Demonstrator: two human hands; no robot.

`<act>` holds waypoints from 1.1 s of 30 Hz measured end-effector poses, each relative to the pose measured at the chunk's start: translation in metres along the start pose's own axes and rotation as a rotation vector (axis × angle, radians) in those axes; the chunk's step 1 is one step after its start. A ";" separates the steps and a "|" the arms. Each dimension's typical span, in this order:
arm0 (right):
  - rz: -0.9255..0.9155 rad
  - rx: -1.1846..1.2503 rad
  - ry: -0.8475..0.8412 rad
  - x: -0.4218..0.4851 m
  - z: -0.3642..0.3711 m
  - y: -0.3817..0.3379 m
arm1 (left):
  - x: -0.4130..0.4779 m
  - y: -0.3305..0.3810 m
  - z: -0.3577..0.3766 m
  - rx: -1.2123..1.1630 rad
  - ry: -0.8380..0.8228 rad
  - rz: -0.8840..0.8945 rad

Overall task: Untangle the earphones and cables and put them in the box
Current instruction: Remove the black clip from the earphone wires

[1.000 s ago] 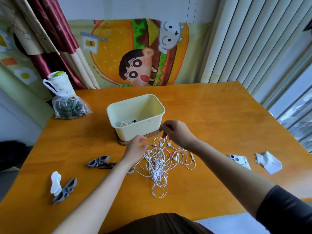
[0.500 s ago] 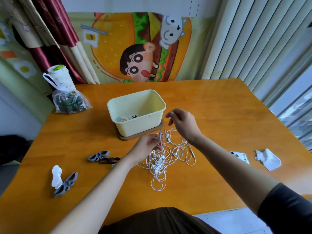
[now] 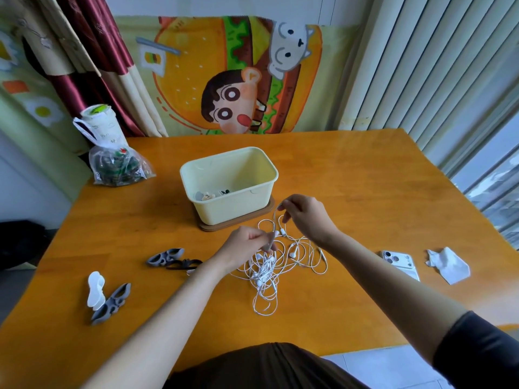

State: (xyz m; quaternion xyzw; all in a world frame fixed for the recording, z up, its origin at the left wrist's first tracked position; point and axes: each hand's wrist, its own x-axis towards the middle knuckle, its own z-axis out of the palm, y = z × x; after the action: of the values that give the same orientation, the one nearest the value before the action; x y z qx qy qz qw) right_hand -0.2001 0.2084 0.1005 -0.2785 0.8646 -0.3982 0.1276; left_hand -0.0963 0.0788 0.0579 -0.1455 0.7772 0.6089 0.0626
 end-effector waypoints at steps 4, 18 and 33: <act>-0.018 0.004 -0.010 -0.003 -0.002 -0.002 | 0.004 -0.011 -0.005 -0.047 0.104 -0.091; -0.114 -0.173 -0.206 -0.005 0.012 -0.012 | 0.004 -0.004 0.000 0.076 0.119 0.156; 0.120 -0.348 -0.383 0.011 -0.003 0.024 | -0.006 -0.022 -0.021 0.235 0.075 -0.032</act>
State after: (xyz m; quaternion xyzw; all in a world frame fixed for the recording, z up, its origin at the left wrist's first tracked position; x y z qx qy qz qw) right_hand -0.2191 0.2165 0.0838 -0.3147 0.8952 -0.1752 0.2625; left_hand -0.0822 0.0548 0.0447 -0.1722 0.8428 0.5065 0.0599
